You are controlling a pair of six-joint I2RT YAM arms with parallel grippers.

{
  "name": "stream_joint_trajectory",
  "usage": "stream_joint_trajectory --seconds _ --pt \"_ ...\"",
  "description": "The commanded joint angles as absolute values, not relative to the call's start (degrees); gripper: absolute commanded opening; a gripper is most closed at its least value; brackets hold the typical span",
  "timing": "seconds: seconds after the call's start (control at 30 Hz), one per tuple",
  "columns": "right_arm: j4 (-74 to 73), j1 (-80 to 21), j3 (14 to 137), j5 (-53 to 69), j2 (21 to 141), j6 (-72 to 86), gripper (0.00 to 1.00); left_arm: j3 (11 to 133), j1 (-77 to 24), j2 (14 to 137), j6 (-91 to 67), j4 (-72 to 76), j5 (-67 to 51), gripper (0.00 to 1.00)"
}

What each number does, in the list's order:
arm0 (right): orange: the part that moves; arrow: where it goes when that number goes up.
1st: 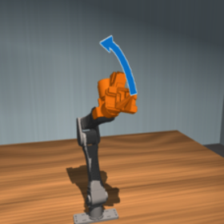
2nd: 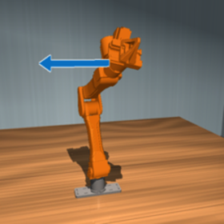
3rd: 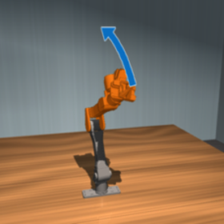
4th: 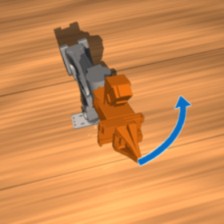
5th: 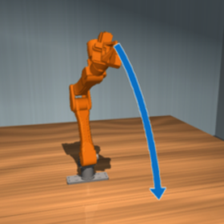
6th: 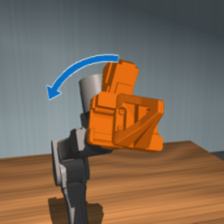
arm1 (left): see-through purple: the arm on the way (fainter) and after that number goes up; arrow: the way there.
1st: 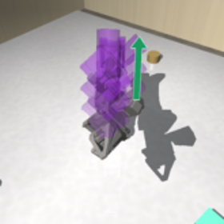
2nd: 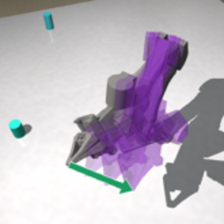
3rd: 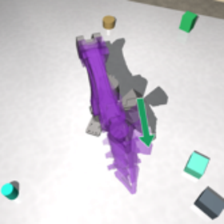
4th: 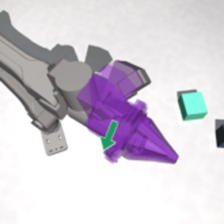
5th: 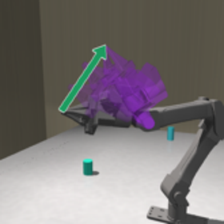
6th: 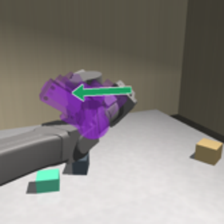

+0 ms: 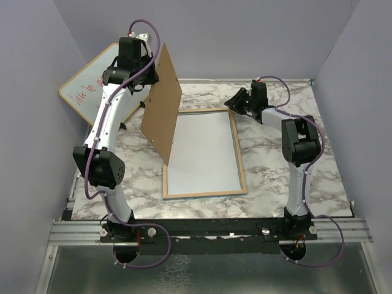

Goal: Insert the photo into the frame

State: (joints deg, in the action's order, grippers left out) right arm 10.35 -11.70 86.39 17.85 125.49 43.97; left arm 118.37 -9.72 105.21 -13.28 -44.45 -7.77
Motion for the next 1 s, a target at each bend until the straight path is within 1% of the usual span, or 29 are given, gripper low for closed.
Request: stream_joint_trajectory --seconds 0.0,0.23,0.47,0.63,0.7,0.83,0.9,0.97 --pt "7.03 -12.32 87.89 15.61 128.78 41.33 0.41 119.41 -9.58 102.78 -14.29 -42.55 -9.5 0.0" --pt "4.58 -13.18 86.79 15.26 129.17 39.87 0.39 119.67 -9.64 102.92 -13.95 -42.57 -9.23 0.0" --pt "0.19 -13.62 88.85 9.91 130.47 37.59 0.38 121.51 -9.58 103.81 -14.52 -42.58 -10.43 0.0" --pt "-2.91 -13.71 91.14 11.09 125.73 36.79 0.4 126.04 -9.58 104.61 -15.72 -42.59 -13.13 0.0" --pt "-3.59 -13.76 92.05 12.65 122.59 36.74 0.42 127.59 -9.58 104.84 -16.26 -42.42 -15.3 0.0" --pt "-1.85 -13.71 91.19 20.57 117.31 37.38 0.51 128.93 -9.58 104.41 -17.82 -41.71 -17.41 0.0" --pt "0.37 -13.71 90.01 25.86 115.76 38.89 0.59 129.59 -9.58 104.17 -18.67 -41.14 -18.9 0.0" --pt "5.69 -13.66 86.62 30.29 113.13 41.68 0.67 130.23 -9.58 103.75 -19.83 -40.2 -20.41 0.0"
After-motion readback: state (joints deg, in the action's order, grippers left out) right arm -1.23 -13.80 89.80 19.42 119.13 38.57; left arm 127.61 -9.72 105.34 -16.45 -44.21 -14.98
